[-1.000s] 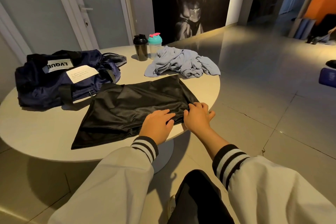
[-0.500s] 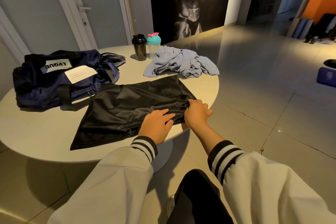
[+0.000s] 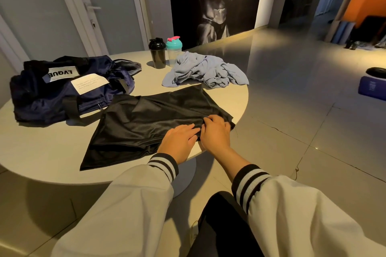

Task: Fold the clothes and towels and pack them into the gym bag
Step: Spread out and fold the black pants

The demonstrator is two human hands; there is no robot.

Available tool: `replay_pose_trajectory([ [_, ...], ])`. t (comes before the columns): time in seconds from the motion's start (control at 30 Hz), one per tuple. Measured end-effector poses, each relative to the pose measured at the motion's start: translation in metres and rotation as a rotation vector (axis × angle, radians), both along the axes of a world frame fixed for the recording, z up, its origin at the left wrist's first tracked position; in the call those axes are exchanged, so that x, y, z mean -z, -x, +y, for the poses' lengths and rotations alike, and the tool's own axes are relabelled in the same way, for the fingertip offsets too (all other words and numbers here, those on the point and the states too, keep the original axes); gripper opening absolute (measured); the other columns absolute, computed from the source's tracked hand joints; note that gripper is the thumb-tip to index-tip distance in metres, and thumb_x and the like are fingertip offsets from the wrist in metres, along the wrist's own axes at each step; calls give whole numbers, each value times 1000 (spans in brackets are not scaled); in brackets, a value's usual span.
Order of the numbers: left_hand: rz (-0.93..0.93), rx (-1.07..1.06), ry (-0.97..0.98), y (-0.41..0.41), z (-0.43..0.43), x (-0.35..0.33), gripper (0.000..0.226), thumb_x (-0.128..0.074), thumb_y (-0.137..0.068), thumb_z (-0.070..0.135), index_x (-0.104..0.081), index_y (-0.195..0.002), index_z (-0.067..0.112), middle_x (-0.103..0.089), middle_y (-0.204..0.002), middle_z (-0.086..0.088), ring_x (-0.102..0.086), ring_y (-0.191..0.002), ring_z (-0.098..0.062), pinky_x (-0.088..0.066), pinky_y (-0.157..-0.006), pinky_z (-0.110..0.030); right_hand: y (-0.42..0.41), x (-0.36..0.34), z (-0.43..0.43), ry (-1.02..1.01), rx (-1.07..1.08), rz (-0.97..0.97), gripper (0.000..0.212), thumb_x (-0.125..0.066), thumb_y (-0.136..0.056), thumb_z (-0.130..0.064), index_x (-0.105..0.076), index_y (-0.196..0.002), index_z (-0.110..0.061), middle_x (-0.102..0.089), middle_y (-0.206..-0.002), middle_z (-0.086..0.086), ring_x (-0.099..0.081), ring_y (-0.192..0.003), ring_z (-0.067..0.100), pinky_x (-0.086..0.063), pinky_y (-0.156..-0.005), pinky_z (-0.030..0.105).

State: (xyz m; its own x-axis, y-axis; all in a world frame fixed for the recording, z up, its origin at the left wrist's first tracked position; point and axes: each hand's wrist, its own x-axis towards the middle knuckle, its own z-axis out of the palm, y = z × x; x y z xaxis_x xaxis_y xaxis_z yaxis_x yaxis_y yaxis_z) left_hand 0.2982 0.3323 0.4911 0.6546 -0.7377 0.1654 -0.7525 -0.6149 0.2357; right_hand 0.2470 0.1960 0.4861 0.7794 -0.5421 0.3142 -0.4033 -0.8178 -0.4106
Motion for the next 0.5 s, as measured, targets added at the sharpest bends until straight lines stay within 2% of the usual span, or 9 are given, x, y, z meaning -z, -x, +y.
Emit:
replay_pose_trajectory([
  [0.07, 14, 4, -4, 1, 0, -1, 45, -30, -108, 39, -37, -152, 30, -31, -161, 6, -26, -148, -13, -19, -121, -36, 1, 0, 2, -22, -10, 70, 40, -48, -102, -29, -53, -140, -19, -47, -145, 4, -37, -138, 24, -19, -121, 43],
  [0.13, 37, 11, -1, 1, 0, -1, 48, -34, -107, 44, -38, -152, 29, -31, -161, 6, -26, -148, -13, -19, -122, -37, 2, -1, 0, 0, 21, 127, 44, -55, -98, -26, -51, -141, -20, -46, -147, 4, -31, -143, 25, -7, -124, 50],
  [0.23, 104, 21, 53, 0, -1, 0, 47, -38, -107, 39, -39, -152, 26, -33, -160, 7, -28, -147, -11, -21, -122, -32, 2, -7, 1, 38, 37, 126, 46, -59, -95, -25, -51, -140, -21, -45, -149, 5, -23, -148, 28, 4, -122, 54],
  [0.3, 142, 31, 113, -1, -1, 2, 46, -42, -107, 32, -40, -151, 25, -37, -158, 6, -31, -145, -11, -23, -121, -30, 3, -10, 7, 62, -43, 47, 41, -56, -97, -23, -54, -138, -20, -48, -145, 7, -31, -144, 28, -4, -123, 53],
  [0.37, 148, 40, 147, -1, 1, 2, 45, -45, -106, 27, -42, -150, 22, -39, -157, 3, -34, -144, -13, -24, -121, -30, 5, -11, 13, -12, -154, 16, 40, -56, -96, -18, -55, -136, -19, -54, -138, 6, -43, -134, 26, -13, -123, 49],
  [0.5, -10, -38, 239, 10, 12, -1, 40, -54, -100, 27, -57, -139, 20, -54, -145, 2, -46, -135, -15, -26, -120, -34, 8, -9, 11, -61, -142, 65, 40, -60, -90, -10, -60, -128, -21, -58, -130, 2, -45, -131, 21, -6, -123, 49],
])
